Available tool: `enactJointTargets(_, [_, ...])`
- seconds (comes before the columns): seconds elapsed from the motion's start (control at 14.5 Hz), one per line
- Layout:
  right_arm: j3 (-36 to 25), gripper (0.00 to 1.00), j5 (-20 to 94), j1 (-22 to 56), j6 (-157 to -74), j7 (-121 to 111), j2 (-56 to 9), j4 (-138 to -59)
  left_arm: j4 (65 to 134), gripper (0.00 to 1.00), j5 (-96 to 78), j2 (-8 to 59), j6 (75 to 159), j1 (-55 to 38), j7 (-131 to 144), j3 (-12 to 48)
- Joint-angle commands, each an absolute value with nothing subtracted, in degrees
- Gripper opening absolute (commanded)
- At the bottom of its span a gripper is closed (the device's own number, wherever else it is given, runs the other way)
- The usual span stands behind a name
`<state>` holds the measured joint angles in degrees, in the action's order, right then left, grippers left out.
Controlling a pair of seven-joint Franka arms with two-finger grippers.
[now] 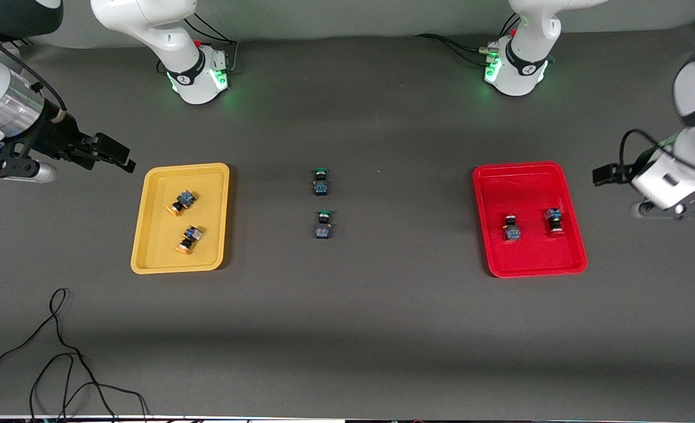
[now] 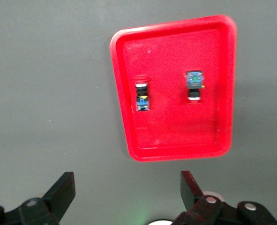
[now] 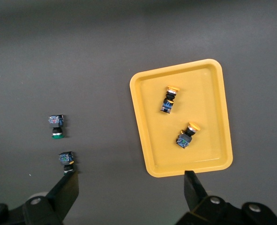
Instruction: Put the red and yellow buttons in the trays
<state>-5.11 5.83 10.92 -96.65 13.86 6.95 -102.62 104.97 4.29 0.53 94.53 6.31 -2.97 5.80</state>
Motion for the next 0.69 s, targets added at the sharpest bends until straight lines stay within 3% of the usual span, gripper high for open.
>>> enactJointTargets(0.0, [-4.75,1.0,4.48,11.85,-95.97,12.48,7.38,-102.13,101.88,1.0,1.77,-1.67,90.54,4.93,-4.04,5.63])
enactJointTargets(0.21, [-5.1,1.0,4.57,11.95,-95.54,12.13,7.47,-102.39,96.25,1.0,1.32,-0.53,86.67,0.88,-3.26,4.31])
enactJointTargets(0.62, [-5.27,1.0,4.22,11.87,-95.89,11.69,6.95,-102.31,93.17,1.0,-1.14,-0.18,82.88,-2.71,-1.06,1.51])
